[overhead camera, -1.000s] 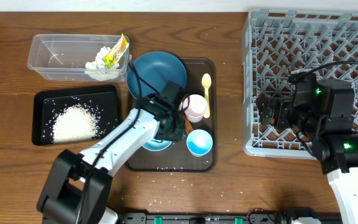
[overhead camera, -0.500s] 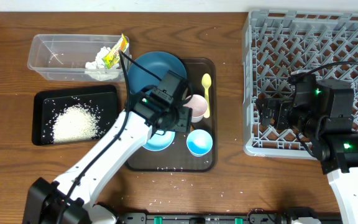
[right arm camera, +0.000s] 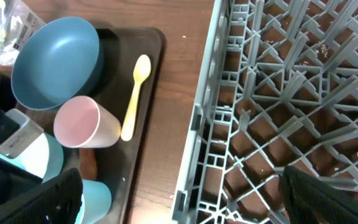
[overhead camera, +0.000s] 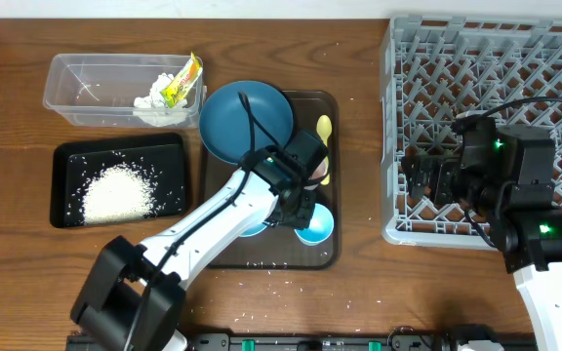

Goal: Sort waste into correct bins and load items into the dishwasher rack
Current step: 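Grasp the blue cup on the brown tray with the left gripper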

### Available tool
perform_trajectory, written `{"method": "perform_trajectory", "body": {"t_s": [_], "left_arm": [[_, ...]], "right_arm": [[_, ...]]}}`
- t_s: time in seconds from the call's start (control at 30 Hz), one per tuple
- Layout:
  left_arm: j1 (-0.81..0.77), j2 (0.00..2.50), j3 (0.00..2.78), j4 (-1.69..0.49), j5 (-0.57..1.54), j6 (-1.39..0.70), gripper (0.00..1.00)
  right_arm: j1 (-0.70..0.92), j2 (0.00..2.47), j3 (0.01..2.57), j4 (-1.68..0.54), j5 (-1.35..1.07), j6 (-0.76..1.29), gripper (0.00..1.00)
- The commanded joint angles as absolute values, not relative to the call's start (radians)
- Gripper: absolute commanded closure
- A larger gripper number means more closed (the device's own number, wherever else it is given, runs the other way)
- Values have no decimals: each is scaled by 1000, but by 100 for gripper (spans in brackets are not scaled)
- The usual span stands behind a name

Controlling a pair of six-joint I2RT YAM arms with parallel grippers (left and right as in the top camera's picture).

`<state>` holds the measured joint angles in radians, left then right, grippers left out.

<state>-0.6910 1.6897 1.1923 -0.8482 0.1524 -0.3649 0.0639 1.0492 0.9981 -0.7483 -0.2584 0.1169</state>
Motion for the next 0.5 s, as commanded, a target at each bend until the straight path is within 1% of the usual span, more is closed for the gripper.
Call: {"method": "perform_trajectory", "body": {"t_s": [0.0, 0.03, 0.13, 0.27, 0.37, 0.47], "left_arm": [[-693, 1701, 1190, -847, 148, -380, 89], [-693, 1700, 1190, -840, 154, -379, 94], [-688, 1695, 1196, -824, 196, -379, 94], [-646, 1652, 1232, -865, 306, -378, 94], [-569, 1576, 1262, -905, 410, -358, 94], [-461, 1475, 1265, -903, 547, -349, 94]], "right_arm": [[71, 1048, 1013, -753, -266, 107, 1], [71, 1047, 1013, -753, -266, 107, 1], [71, 1047, 1013, -752, -267, 107, 1], [71, 1047, 1013, -751, -313, 107, 1], [71, 1047, 1013, -727, -377, 106, 1], [71, 1047, 1013, -676, -504, 80, 1]]}}
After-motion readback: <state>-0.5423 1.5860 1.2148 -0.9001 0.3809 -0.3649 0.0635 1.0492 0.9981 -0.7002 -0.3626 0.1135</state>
